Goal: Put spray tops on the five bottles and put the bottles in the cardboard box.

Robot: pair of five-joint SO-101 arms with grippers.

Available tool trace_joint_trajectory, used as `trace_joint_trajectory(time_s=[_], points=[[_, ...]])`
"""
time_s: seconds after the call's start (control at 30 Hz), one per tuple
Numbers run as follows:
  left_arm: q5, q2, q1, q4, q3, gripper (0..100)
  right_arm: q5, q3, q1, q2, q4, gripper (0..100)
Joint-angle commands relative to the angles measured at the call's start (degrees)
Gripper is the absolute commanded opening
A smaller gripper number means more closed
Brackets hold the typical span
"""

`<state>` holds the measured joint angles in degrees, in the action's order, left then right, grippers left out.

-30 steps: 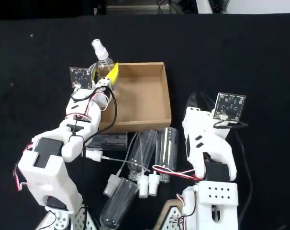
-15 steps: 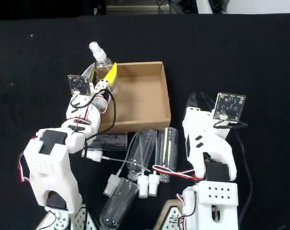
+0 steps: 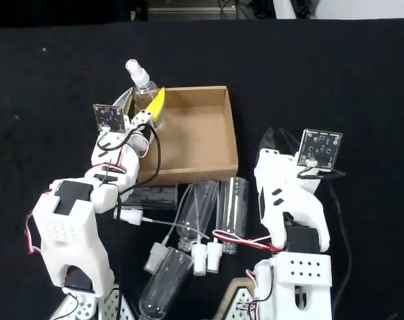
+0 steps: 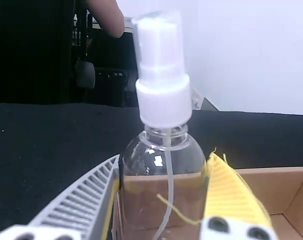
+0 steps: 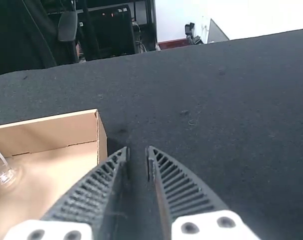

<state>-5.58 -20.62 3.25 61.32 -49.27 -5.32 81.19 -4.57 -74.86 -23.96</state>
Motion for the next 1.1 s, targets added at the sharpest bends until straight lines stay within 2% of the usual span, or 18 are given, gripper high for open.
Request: trace_joint_trajectory(time_s=[0.0, 0.83, 0.9, 1.07], points=[[1.85, 0.44, -0.31, 0.70, 1.89, 27, -0.35, -0.13, -1.14, -1.80, 1.58, 5.3], [2.37, 2.37, -0.13, 0.62, 0.31, 31, -0.35, -0.13, -1.23, -1.89, 1.58, 5.3], [2.37, 4.92, -0.48, -1.76, -0.48, 31, -0.35, -0.13, -1.23, -1.89, 1.58, 5.3], [1.93, 12.84, -0.92, -15.47, -0.48, 31, -0.35, -0.13, -1.23, -1.89, 1.58, 5.3]])
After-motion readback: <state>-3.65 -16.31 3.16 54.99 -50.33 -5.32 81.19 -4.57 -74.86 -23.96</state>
